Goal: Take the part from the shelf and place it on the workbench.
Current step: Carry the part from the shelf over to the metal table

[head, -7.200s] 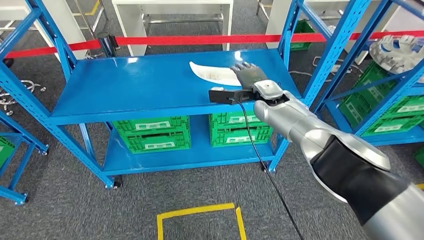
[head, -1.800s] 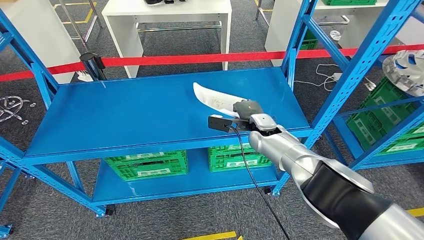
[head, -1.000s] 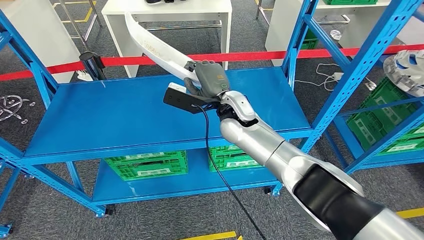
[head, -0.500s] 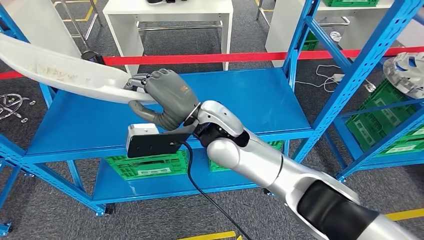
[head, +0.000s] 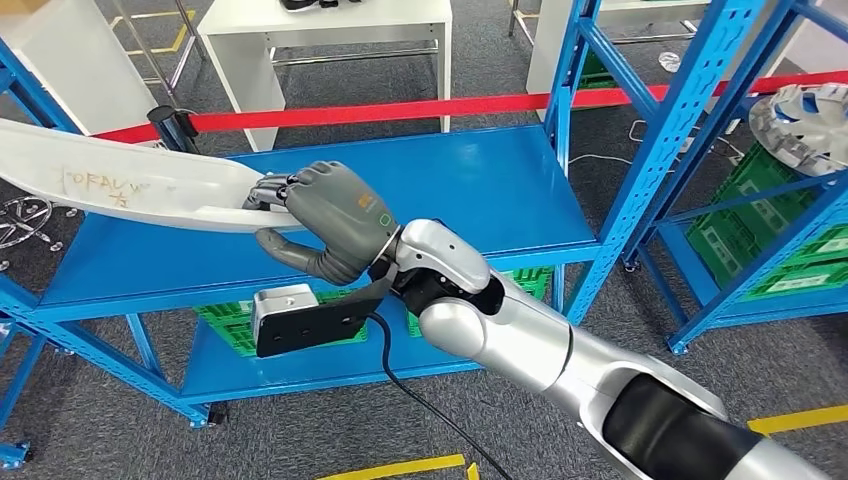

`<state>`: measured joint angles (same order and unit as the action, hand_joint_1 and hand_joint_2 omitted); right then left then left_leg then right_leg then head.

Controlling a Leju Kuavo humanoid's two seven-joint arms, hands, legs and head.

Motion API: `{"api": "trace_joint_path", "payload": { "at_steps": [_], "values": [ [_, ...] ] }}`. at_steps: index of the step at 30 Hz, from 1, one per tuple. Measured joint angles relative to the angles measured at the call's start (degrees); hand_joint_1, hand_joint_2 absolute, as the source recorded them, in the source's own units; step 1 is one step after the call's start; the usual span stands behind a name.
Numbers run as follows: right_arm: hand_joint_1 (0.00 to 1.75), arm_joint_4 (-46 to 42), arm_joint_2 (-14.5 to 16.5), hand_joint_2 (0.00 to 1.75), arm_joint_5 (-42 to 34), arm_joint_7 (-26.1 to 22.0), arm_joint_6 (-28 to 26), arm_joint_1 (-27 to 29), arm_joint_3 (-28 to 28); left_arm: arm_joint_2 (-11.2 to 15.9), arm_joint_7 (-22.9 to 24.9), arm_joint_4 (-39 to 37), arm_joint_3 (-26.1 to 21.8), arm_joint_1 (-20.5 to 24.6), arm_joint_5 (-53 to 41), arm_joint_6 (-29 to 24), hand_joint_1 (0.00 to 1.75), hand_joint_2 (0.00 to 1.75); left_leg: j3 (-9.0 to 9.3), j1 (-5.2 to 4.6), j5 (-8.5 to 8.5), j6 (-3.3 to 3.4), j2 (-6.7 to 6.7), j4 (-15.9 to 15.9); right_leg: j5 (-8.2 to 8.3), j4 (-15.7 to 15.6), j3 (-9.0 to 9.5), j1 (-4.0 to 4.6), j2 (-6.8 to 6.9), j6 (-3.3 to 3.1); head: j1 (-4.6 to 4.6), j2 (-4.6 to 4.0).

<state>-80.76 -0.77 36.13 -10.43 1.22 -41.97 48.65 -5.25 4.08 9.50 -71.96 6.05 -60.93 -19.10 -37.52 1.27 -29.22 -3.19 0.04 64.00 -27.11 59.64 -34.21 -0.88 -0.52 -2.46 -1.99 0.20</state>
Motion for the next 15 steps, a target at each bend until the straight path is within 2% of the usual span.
{"api": "trace_joint_path", "payload": {
  "at_steps": [2,3,4,5,6,8,9,10,12,13,14,15],
  "values": [
    [1.75,0.0,-0.2,1.75,0.6,0.0,0.0,0.7,0.0,0.1,-0.1,0.0,0.0,0.0,-0.1,0.0,0.00,1.75,-2.31,0.00,-4.51,-0.26,0.00,7.2,0.79,0.0,-1.02,0.16,0.03,-0.31,0.38,0.00],
    [1.75,0.0,-0.3,1.75,0.9,0.0,0.1,1.0,0.0,0.1,-0.1,0.0,-0.1,0.0,-0.2,0.0,0.00,1.75,-2.86,-0.01,-5.69,-0.31,0.00,9.9,1.24,0.0,-1.60,0.25,0.04,-0.34,0.46,0.00],
    [1.75,0.0,-0.5,1.75,1.1,0.1,0.2,1.3,-0.1,0.1,-0.1,0.0,-0.1,0.0,-0.3,0.0,0.00,1.75,-2.48,-0.01,-5.75,-0.28,0.00,10.7,1.70,0.0,-2.20,0.33,0.05,-0.31,0.48,0.00],
    [1.75,0.0,-0.6,1.75,1.3,0.1,0.3,1.6,-0.2,0.1,-0.2,0.0,-0.1,0.0,-0.4,0.0,0.00,1.75,-0.96,-0.01,-4.81,-0.16,0.00,9.3,2.18,0.1,-2.78,0.38,0.05,-0.24,0.49,0.00],
    [1.75,-0.1,-0.7,1.75,1.5,0.1,0.4,1.9,-0.4,0.1,-0.2,0.0,-0.1,0.1,-0.5,0.0,0.00,1.75,1.60,-0.02,-3.42,0.03,0.00,6.0,2.67,0.1,-3.32,0.41,0.03,-0.10,0.49,0.00],
    [1.75,-0.2,-1.0,1.75,1.8,0.2,0.4,2.1,-0.8,0.2,-0.4,0.1,-0.1,0.2,-0.8,0.0,0.00,1.75,7.01,-0.22,-2.02,0.49,-0.05,-1.8,3.59,0.1,-4.04,0.46,0.01,0.41,0.44,0.00],
    [1.75,-0.3,-1.2,1.75,1.8,0.2,0.4,2.3,-1.1,0.2,-0.5,0.1,-0.1,0.2,-0.9,0.0,0.00,1.75,8.48,-0.41,-1.89,0.76,-0.12,-4.3,4.00,0.0,-4.17,0.47,0.05,0.77,0.47,0.00],
    [1.75,-0.4,-1.5,1.75,1.8,0.2,0.3,2.5,-1.3,0.3,-0.5,0.2,-0.1,0.2,-1.0,0.0,0.00,1.75,8.94,-0.65,-1.98,1.09,-0.21,-5.3,4.42,-0.1,-4.19,0.45,0.10,1.16,0.50,0.00],
    [1.75,-0.5,-2.3,1.75,1.9,0.3,0.0,3.2,-2.0,0.3,-0.6,0.2,-0.1,0.2,-1.1,0.0,0.00,1.75,8.33,-0.81,-1.19,2.02,-0.24,-5.6,5.12,-0.3,-4.21,0.38,0.16,1.99,0.59,0.00],
    [1.75,-0.5,-2.8,1.75,1.9,0.4,-0.2,3.7,-2.4,0.3,-0.5,0.3,-0.1,0.2,-1.2,0.0,0.00,1.75,8.05,-0.75,-0.67,2.57,-0.13,-5.7,4.67,0.0,-4.47,0.35,0.18,2.35,0.54,0.00],
    [1.75,-0.5,-3.3,1.75,2.1,0.5,-0.3,4.2,-2.8,0.3,-0.3,0.3,-0.1,0.1,-1.3,0.0,0.00,1.75,7.63,-0.63,-0.05,3.10,0.00,-5.9,3.19,1.1,-4.97,0.36,0.18,2.61,0.45,0.00],
    [1.75,-0.5,-3.7,1.75,2.3,0.5,-0.5,4.6,-3.2,0.3,-0.1,0.2,-0.1,0.1,-1.5,0.0,0.00,1.75,7.02,-0.54,0.67,3.51,0.14,-6.0,0.67,3.4,-5.78,0.34,0.19,2.78,0.33,0.00]
  ]
}}
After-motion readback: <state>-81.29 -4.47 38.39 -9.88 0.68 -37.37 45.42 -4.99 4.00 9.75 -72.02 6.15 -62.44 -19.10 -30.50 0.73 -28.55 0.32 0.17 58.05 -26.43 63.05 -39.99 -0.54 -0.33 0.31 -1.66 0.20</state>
